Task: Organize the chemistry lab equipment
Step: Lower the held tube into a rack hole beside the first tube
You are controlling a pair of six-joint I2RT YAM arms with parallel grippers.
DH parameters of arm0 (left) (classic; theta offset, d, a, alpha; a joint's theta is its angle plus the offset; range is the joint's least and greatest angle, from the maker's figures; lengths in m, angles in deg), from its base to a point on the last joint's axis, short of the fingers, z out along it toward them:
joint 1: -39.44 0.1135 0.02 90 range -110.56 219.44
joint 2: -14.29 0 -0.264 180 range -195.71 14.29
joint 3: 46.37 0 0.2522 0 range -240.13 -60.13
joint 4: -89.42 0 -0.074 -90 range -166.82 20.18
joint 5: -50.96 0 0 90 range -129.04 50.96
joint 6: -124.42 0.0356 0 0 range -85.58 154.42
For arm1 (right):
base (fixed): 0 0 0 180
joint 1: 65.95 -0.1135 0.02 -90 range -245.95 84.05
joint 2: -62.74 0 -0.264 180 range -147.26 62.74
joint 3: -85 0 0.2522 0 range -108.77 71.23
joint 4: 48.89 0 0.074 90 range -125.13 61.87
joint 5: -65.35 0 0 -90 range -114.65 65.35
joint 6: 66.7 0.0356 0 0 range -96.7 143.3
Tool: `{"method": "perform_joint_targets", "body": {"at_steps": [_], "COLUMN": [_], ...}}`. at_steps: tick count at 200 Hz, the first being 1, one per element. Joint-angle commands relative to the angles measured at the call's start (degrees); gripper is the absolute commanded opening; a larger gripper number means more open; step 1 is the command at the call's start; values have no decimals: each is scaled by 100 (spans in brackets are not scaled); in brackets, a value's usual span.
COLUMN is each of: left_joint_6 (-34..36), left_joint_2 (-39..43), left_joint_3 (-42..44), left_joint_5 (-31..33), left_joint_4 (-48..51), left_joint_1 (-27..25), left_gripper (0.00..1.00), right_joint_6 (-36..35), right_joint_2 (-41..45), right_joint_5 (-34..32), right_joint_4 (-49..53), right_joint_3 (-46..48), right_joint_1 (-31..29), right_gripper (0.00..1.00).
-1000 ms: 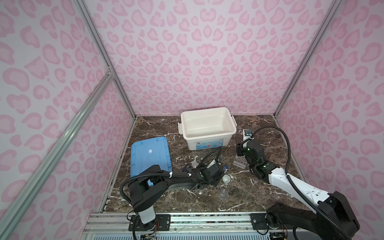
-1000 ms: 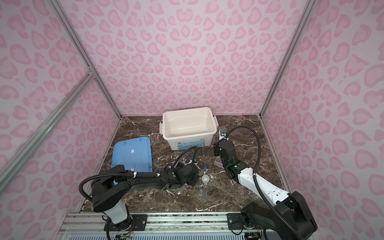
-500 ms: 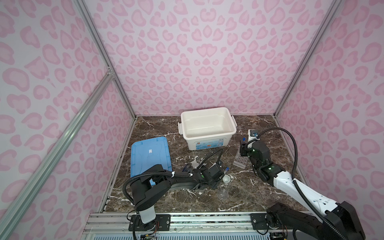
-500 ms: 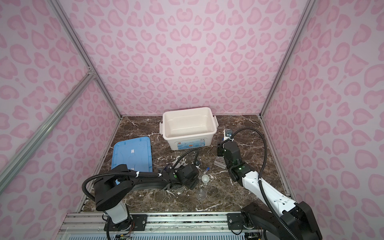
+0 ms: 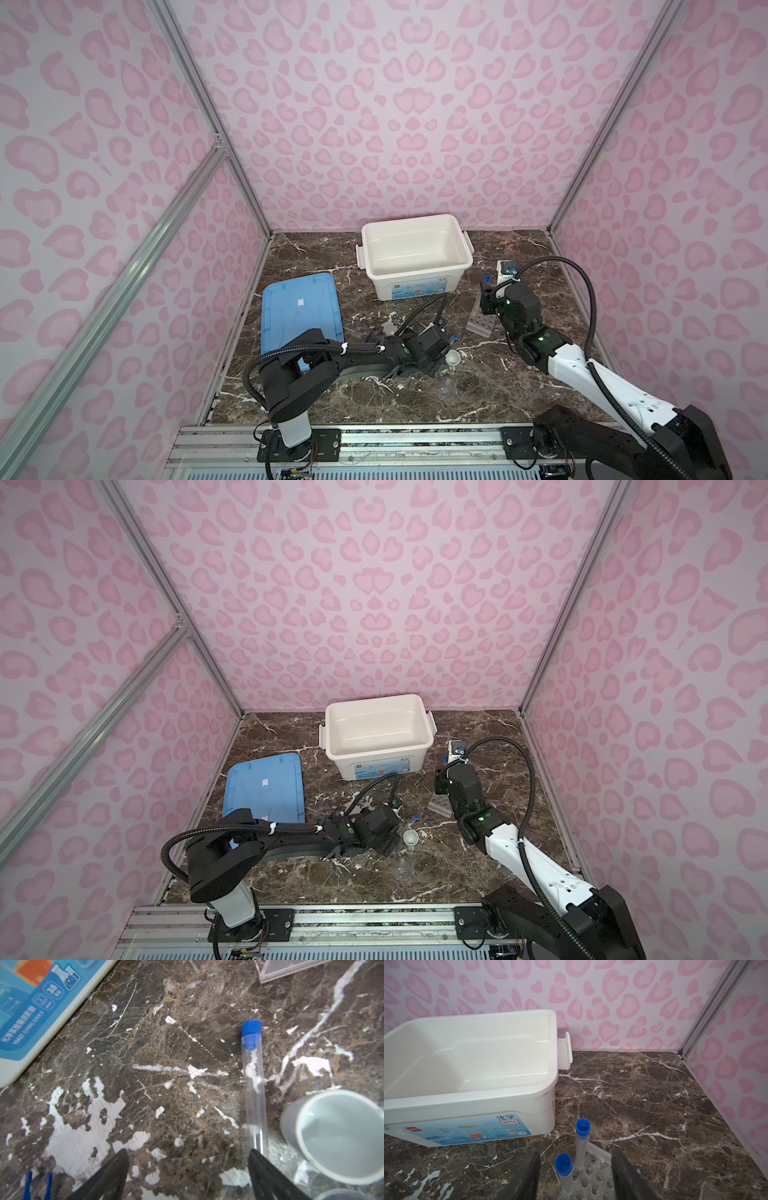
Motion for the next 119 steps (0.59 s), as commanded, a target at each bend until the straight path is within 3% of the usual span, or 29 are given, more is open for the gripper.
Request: {"method": "perform_joint_targets", "body": {"at_steps": [1, 45, 119], "left_joint_6": [19, 22, 9], "left_joint_2": [80, 93, 228], "left_joint_3": [-32, 25, -1], "left_joint_5": [-128, -447, -418], "left_joint_4": [0, 3, 3], "left_joint_1": [-1, -4, -4], "left_gripper": [90, 88, 88], "right_joint_6": [50, 66, 112], "right_joint_2": [28, 22, -5], "right_joint_5": [5, 17, 34], "right_joint_4": [-1, -10, -1], "right_joint_3": [60, 63, 68], "right_joint_1": [10, 7, 9], "right_gripper": [56, 56, 56]}}
